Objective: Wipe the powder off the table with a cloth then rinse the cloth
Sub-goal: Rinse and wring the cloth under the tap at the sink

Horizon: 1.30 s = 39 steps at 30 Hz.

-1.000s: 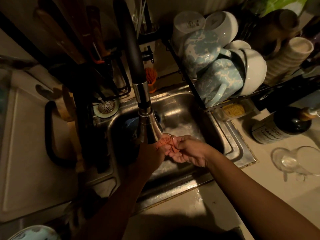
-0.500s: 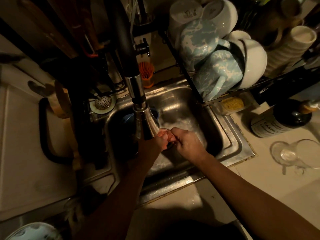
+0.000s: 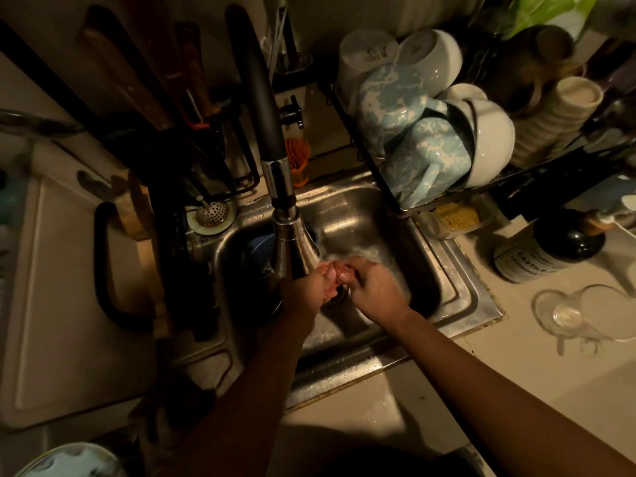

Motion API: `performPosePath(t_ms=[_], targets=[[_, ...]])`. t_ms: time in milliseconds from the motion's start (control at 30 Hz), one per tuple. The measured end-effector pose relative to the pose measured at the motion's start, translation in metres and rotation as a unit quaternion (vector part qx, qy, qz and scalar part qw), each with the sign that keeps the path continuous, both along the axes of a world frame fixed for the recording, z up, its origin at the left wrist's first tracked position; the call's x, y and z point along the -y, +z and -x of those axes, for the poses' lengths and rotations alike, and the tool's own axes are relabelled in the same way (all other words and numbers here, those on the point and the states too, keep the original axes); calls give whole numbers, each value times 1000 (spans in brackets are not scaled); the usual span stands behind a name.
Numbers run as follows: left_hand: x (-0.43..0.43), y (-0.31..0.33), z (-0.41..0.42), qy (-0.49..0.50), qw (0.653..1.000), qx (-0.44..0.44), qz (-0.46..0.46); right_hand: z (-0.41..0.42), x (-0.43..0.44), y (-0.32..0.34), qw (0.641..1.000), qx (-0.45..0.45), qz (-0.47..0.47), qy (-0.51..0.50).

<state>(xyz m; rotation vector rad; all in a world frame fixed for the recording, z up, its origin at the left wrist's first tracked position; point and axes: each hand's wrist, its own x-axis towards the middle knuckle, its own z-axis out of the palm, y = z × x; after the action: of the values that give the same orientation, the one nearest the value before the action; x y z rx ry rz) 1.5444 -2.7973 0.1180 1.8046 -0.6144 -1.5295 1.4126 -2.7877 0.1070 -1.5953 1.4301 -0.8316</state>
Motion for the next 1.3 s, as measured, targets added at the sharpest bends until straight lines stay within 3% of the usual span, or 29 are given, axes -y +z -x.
performPosePath(t_ms=[33, 100, 133, 167, 233, 333, 467, 633, 833, 933, 1067, 1133, 1200, 1300], targets=[[-2, 0, 0, 11, 1000, 5, 13, -4, -1, 3, 994, 84, -60, -38], [-7, 0, -3, 41, 998, 16, 50, -9, 0, 15, 932, 274, -202, -125], [-9, -1, -4, 34, 995, 31, 85, -10, 1, 19, 896, 330, -260, -144], [-11, -1, -5, 11, 991, 65, 114, -9, 2, 22, 888, 335, -287, -135], [-17, 3, -9, -37, 977, 123, 170, -9, -1, 22, 913, 281, -288, -73], [-22, 3, -12, -50, 964, 134, 226, -10, -4, 27, 939, 192, -285, -23], [-22, 8, -14, -89, 970, 94, 205, -10, -5, 34, 995, -48, -90, 12], [-16, 5, -18, -99, 986, 73, 112, -12, -10, 21, 981, -184, 25, 56], [-15, -3, -18, -134, 990, 47, 19, -4, -13, 9, 930, -318, 14, 183], [-20, -2, -17, -143, 989, 34, 2, -3, -13, -1, 915, -345, 12, 206], [-12, 4, -23, -185, 982, 33, -9, -5, -18, -9, 960, -270, -27, 76], [-6, 6, -28, -190, 981, 43, 7, -10, -19, -10, 990, -98, -91, -53], [-4, 10, -33, -163, 985, 49, 20, -10, -19, -7, 973, 92, -135, -161], [-15, 28, -34, -188, 980, -4, 69, 0, -21, 12, 938, 229, -166, -201]])
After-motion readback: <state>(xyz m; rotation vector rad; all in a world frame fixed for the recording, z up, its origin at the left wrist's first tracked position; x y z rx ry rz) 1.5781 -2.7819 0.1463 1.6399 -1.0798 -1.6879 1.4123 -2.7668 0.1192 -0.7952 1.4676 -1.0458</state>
